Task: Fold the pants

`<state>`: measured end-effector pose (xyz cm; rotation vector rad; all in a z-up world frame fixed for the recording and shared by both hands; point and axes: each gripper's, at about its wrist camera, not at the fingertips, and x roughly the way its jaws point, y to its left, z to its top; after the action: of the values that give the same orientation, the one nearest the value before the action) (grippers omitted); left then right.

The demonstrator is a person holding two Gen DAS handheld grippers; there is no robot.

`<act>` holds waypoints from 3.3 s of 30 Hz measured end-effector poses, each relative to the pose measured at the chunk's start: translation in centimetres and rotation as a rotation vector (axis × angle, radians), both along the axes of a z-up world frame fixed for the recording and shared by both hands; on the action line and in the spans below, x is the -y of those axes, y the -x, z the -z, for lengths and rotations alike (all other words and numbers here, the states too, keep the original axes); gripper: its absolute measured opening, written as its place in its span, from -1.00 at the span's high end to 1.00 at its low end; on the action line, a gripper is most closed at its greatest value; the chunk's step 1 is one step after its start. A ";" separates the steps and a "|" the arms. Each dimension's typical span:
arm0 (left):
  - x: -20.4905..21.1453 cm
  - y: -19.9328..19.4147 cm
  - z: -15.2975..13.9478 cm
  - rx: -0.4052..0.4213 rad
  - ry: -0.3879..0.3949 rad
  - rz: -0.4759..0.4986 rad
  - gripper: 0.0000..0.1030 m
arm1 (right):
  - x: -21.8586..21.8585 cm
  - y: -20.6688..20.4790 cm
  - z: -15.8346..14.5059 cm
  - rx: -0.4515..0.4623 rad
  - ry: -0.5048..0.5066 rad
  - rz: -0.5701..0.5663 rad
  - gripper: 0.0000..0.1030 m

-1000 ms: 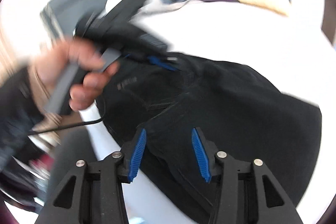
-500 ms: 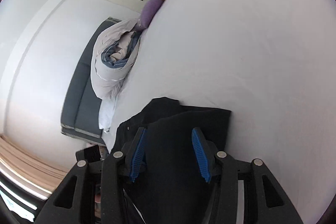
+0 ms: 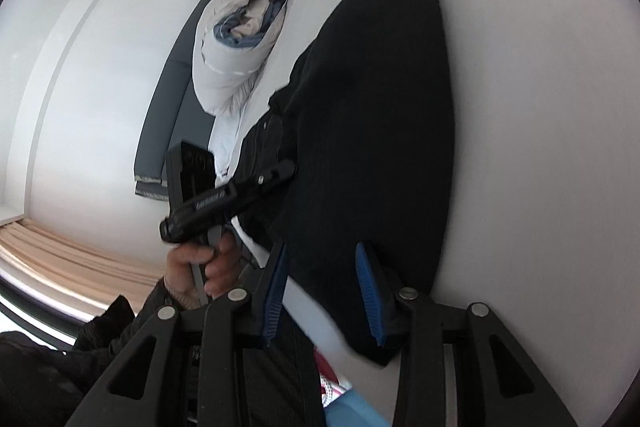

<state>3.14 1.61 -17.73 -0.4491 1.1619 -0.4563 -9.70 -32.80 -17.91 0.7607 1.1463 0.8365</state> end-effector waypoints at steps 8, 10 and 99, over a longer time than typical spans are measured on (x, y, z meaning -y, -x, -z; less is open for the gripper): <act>-2.7 3.2 -2.4 0.052 -0.039 -0.087 0.68 | -2.7 4.2 -1.1 -0.010 0.001 -0.123 0.28; -4.4 4.9 -4.5 0.117 -0.034 -0.152 0.68 | -2.2 4.2 -3.1 0.056 -0.038 -0.115 0.28; 17.4 14.9 -5.2 0.640 -0.836 0.360 0.74 | -2.7 -11.7 -2.7 -0.059 0.090 0.085 0.54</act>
<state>-11.79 -15.80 -12.54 0.6086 0.7055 -0.3410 1.97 -30.06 -15.26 0.7581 1.1878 0.6905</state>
